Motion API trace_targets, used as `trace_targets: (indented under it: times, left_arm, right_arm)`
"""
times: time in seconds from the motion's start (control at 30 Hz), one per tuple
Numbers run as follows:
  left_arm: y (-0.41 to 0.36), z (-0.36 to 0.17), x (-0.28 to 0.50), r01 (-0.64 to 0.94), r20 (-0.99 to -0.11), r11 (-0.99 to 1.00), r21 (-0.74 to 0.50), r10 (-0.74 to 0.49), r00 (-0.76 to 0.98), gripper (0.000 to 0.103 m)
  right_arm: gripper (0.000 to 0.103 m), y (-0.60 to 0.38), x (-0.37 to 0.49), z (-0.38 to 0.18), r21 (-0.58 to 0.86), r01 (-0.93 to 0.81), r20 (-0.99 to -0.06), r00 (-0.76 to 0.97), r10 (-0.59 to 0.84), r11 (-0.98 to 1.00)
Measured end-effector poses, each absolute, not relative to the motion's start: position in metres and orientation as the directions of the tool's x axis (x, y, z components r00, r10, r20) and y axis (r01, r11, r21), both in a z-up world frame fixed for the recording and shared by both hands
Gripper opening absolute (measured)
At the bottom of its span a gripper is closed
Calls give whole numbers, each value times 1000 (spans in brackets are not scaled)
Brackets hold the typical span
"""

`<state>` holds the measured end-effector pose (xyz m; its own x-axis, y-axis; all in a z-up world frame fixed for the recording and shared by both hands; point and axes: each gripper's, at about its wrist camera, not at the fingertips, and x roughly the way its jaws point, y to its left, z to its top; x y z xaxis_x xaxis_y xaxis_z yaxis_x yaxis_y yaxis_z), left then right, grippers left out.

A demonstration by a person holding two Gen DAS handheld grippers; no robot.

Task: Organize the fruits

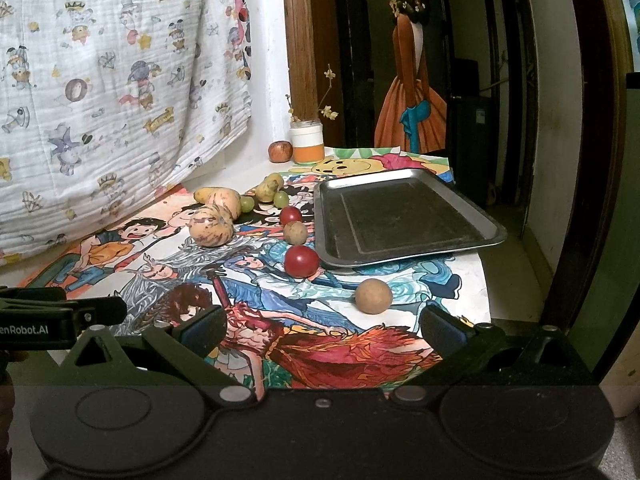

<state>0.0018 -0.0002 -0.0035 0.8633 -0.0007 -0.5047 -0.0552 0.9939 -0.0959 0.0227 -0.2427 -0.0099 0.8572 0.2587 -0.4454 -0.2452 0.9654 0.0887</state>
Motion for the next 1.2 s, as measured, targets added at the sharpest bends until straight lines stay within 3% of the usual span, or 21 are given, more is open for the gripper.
trace_targets:
  times: [0.8, 0.97, 1.2]
  left_arm:
    - [1, -3, 1, -57, -514, 994, -96, 0, 858, 103]
    - [0, -2, 6, -56, -532, 994, -90, -1, 847, 103]
    - [0, 17, 29, -35, -526, 995, -94, -19, 851, 103]
  right_arm:
    - [103, -244, 25, -8, 87, -246, -451, 854, 259, 965]
    - [103, -233, 35, -6, -3, -307, -452, 850, 272, 952]
    - [103, -241, 58, 19, -4, -331, -485, 826, 288, 944]
